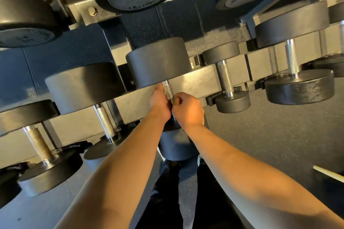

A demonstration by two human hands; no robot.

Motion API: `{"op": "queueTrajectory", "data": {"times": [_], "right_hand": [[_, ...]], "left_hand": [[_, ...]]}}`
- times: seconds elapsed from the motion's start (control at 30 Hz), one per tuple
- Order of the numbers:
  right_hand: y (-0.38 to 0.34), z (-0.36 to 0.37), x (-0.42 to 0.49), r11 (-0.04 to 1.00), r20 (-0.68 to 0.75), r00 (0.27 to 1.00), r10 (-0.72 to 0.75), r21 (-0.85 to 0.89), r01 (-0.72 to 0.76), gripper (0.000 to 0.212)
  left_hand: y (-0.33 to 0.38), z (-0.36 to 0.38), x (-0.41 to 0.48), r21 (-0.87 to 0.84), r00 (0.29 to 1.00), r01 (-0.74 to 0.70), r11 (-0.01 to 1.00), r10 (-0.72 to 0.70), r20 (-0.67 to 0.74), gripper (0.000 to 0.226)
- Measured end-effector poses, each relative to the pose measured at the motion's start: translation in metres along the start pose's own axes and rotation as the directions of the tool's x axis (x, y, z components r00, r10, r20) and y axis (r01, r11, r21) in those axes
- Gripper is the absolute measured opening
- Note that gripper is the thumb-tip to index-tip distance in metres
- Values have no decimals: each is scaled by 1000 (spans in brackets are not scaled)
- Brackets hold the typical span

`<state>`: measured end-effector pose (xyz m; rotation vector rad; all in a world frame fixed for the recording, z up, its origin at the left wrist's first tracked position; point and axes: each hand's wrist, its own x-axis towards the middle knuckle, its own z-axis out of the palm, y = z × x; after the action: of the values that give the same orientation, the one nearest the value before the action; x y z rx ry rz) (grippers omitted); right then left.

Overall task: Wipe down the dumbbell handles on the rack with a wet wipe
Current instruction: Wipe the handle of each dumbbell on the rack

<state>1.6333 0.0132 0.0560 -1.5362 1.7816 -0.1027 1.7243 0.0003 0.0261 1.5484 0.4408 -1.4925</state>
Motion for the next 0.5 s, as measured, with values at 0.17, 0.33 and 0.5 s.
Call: {"op": "queueTrajectory", "data": {"times": [0.17, 0.33, 0.5], "right_hand": [[0, -1, 0, 1000, 18, 1000, 6, 27, -7, 20], [-1, -2, -1, 1000, 20, 1000, 10, 25, -10, 19], [-2, -3, -2, 999, 37, 999, 19, 35, -20, 19]], "left_hand": [[-5, -3, 3, 219, 999, -51, 974, 51, 4, 45], [-22, -24, 8, 374, 999, -42, 926, 35, 25, 59], [-17, -19, -2, 367, 999, -24, 930, 34, -21, 40]]}}
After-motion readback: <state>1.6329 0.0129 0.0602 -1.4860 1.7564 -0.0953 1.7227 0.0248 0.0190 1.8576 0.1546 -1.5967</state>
